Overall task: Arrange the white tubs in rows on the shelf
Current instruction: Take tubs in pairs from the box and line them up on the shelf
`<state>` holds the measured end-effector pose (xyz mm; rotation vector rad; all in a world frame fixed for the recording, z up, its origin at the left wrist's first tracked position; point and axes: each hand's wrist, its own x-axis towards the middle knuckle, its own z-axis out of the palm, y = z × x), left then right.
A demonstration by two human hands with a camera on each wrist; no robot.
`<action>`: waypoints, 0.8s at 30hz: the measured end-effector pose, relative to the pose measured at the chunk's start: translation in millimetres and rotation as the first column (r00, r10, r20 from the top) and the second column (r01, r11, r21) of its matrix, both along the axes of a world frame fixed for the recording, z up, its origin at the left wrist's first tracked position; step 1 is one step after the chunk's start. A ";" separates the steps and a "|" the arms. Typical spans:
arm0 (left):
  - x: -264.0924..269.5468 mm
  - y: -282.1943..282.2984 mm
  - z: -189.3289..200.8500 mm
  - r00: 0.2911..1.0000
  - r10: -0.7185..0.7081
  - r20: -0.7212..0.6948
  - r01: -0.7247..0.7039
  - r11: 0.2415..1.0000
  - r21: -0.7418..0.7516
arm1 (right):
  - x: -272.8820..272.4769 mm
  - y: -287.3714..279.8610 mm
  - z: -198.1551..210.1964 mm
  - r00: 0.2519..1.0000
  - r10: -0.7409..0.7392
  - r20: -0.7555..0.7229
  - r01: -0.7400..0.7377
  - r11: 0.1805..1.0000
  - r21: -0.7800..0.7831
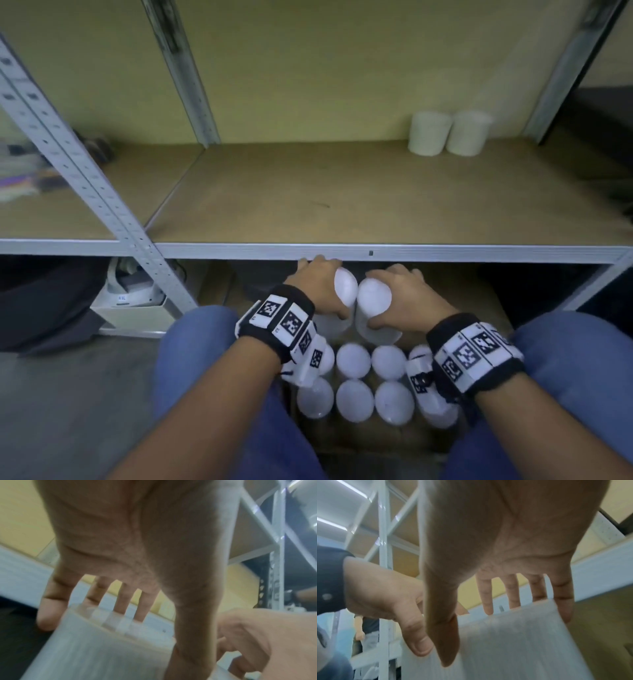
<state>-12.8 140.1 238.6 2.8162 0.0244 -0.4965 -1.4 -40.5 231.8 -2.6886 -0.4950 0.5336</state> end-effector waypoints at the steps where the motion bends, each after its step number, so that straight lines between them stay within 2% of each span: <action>1: 0.1 -0.3 12.3 1.000 -0.008 0.030 0.008 1.000 -0.006 | -0.4 -3.3 11.8 1.000 -0.001 0.026 0.001 1.000 0.015; 4: 0.3 -0.5 50.2 0.990 -0.020 0.141 0.025 0.999 -0.035 | 1.6 -11.4 45.9 0.988 -0.005 0.153 -0.006 0.997 0.071; 10: 11.0 1.6 93.9 0.957 0.036 0.287 0.001 0.991 -0.131 | 18.0 -16.7 92.8 0.947 -0.032 0.319 -0.013 0.990 0.138; 13: 25.7 1.7 111.4 0.937 0.080 0.340 -0.029 0.988 -0.153 | 34.5 -14.4 108.7 0.937 -0.085 0.339 0.024 0.983 0.181; 18: 51.8 3.5 117.3 0.918 0.157 0.363 -0.087 0.975 -0.202 | 62.1 -7.3 110.1 0.927 -0.141 0.348 0.057 0.969 0.240; 24: 72.5 2.9 94.2 0.920 0.226 0.320 -0.167 0.965 -0.201 | 86.2 1.2 90.9 0.938 -0.165 0.304 0.091 0.966 0.243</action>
